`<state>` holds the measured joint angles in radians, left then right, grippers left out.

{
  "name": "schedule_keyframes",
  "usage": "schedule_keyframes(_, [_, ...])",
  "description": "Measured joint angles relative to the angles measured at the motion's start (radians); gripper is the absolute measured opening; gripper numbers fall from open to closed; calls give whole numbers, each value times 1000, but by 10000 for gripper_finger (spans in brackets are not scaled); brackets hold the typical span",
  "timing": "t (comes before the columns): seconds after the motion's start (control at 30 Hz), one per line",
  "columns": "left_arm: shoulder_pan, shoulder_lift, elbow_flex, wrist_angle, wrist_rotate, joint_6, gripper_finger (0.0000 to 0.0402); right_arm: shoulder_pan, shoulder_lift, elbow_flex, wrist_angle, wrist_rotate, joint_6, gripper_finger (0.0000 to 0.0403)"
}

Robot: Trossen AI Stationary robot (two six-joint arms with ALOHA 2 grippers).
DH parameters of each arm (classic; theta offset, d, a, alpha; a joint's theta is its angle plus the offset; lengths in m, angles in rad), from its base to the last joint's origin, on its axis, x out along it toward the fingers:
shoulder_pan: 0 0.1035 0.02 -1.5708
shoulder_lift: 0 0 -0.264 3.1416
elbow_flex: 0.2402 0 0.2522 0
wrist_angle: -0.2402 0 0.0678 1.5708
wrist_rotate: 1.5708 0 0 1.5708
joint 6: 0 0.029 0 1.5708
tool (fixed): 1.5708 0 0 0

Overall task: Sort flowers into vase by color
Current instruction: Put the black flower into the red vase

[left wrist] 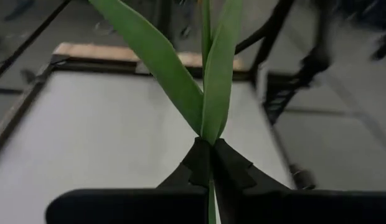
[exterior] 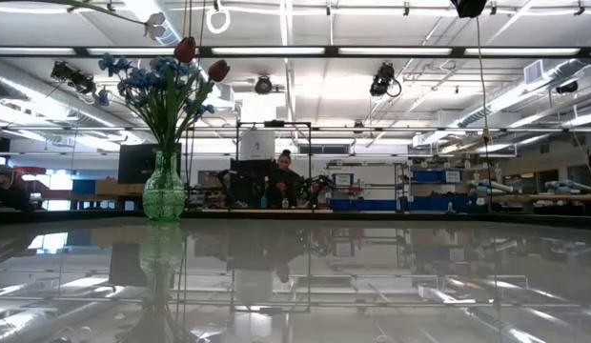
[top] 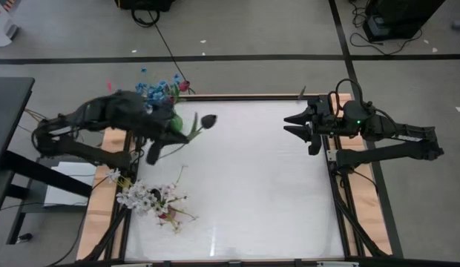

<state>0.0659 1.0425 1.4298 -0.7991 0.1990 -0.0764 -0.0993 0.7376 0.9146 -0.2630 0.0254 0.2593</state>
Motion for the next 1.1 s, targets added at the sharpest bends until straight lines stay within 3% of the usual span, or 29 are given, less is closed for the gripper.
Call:
schedule_keyframes(0.23, [-32,-324,-378,318,35,-207,9,0,0,0,0,0,0,159])
schedule_keyframes(0.6, [-29,-716,-625,457,-23,-355,9,0,0,0,0,0,0,159])
schedule_keyframes(0.73, [-29,-817,-746,551,-11,-441,9,0,0,0,0,0,0,159])
schedule_keyframes(0.9, [-31,-902,-927,802,65,-564,9,0,0,0,0,0,0,159])
schedule_keyframes(1.1, [-31,-941,-1102,1089,192,-576,9,0,0,0,0,0,0,159])
